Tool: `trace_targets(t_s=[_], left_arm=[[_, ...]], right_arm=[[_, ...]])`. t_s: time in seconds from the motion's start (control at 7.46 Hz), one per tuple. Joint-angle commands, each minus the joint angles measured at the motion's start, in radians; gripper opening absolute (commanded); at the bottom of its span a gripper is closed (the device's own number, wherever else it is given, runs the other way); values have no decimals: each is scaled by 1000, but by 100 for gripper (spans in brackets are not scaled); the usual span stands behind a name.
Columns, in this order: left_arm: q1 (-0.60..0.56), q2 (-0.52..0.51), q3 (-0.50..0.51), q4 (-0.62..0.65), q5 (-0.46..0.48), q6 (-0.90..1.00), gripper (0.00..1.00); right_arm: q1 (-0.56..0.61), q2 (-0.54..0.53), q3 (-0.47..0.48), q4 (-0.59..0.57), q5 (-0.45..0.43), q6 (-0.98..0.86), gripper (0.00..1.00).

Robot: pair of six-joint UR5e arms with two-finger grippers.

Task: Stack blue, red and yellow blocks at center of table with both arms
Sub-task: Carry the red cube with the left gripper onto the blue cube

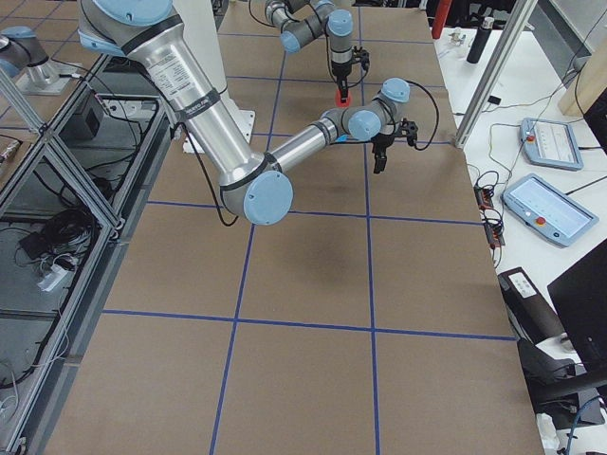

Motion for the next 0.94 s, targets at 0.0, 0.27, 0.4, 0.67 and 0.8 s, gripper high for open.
trace_targets(t_s=[0.0, 0.27, 0.4, 0.67, 0.8], left_arm=[[32, -78, 139, -98, 0, -55, 0], [37, -76, 164, -131, 0, -55, 0], [37, -76, 190, -163, 0, -55, 0], [37, -73, 196, -166, 0, -53, 0], [35, -72, 195, -166, 0, -53, 0]], right_arm=[[13, -6, 0, -2, 0, -29, 100], [19, -10, 0, -2, 2, -34, 100], [19, -10, 0, -2, 2, -33, 100], [19, -10, 0, -2, 2, -33, 100], [19, -10, 0, -2, 2, -33, 100]])
